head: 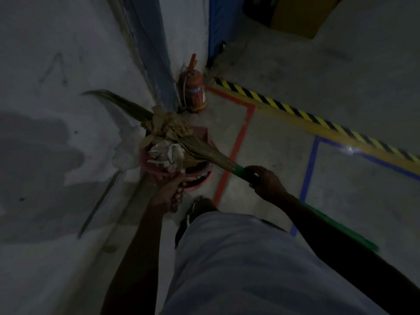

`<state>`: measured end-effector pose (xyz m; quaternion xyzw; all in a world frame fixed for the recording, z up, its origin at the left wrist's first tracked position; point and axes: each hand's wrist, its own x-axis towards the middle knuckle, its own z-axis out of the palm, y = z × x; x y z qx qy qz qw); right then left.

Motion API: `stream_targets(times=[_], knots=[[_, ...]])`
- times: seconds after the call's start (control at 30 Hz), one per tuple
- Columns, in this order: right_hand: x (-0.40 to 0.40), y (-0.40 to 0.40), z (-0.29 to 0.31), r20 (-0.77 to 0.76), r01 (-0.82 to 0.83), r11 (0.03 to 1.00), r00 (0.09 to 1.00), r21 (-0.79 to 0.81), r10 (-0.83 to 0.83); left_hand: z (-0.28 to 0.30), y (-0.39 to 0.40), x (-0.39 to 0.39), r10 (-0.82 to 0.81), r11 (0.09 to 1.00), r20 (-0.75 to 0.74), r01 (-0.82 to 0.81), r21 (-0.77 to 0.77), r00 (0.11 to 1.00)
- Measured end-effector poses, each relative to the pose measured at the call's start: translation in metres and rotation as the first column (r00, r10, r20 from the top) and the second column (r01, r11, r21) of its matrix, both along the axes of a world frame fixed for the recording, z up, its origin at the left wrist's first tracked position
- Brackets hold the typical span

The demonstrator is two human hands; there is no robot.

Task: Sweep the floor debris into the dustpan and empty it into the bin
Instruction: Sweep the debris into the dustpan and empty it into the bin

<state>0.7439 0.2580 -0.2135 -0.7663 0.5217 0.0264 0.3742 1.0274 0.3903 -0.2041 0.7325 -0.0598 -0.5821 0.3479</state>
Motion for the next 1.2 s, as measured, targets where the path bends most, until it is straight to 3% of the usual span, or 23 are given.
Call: stream_targets(times=[0.33, 0.6, 0.8, 0.97, 1.2], knots=[[0.097, 0.024, -0.027, -0.27, 0.151, 0.983, 0.956, 0.107, -0.118, -0.112, -0.043, 0.109, -0.161, 0.966, -0.185, 0.193, 0.172, 0.969], [0.119, 0.028, -0.023, -0.325, 0.205, 0.974, 0.931, 0.093, -0.165, -0.184, -0.093, 0.14, -0.205, 0.931, -0.191, 0.251, 0.265, 0.96], [0.12, 0.022, -0.006, -0.383, 0.146, 0.989, 0.912, -0.038, -0.149, -0.197, -0.111, 0.139, -0.197, 0.939, -0.139, 0.227, 0.256, 0.971], [0.122, 0.023, -0.002, -0.402, 0.112, 0.991, 0.907, -0.067, -0.13, -0.207, -0.104, 0.153, -0.276, 0.886, -0.165, 0.317, 0.338, 0.947], [0.122, 0.024, 0.006, -0.397, 0.147, 0.981, 0.899, -0.126, -0.186, -0.175, -0.082, 0.151, -0.282, 0.904, -0.141, 0.312, 0.292, 0.949]])
